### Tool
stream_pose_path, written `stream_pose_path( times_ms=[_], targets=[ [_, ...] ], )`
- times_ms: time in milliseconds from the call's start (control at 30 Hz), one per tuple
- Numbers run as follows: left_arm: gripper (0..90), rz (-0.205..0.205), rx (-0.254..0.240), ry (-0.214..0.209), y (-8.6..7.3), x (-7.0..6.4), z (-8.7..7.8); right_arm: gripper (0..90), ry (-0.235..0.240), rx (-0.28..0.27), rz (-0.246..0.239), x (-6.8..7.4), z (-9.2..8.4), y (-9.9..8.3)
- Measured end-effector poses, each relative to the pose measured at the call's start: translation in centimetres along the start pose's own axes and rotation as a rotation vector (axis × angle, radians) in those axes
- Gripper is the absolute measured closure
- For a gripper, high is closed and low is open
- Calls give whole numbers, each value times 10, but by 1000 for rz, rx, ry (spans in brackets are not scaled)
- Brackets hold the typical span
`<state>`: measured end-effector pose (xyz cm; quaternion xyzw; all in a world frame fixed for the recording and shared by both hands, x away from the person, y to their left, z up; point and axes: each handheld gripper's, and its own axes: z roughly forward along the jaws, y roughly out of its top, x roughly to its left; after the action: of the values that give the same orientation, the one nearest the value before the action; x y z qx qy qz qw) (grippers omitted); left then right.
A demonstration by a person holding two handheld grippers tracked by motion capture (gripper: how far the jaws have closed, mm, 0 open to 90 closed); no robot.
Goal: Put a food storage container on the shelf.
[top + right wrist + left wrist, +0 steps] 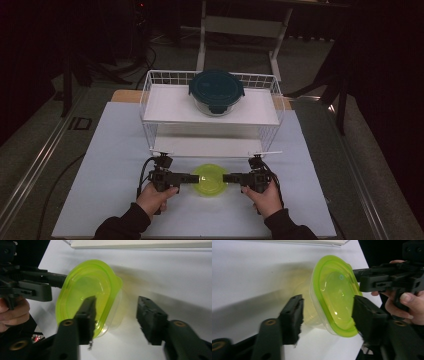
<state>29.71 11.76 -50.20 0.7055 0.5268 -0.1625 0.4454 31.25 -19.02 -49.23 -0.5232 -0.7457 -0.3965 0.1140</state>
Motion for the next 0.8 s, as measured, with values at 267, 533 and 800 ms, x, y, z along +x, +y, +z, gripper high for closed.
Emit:
stream_pose_path(
  times_ms=[267,533,800],
  targets=[
    [672,-18,26,-14,-1,0,3,674,18,24,39,-1,4,-1],
    [740,-45,46,-26,-4,1,4,750,34,35,54,3,4,-2],
    [799,-33,36,11,-6,-7,1,798,32,27,50,9,0,-4]
  ],
)
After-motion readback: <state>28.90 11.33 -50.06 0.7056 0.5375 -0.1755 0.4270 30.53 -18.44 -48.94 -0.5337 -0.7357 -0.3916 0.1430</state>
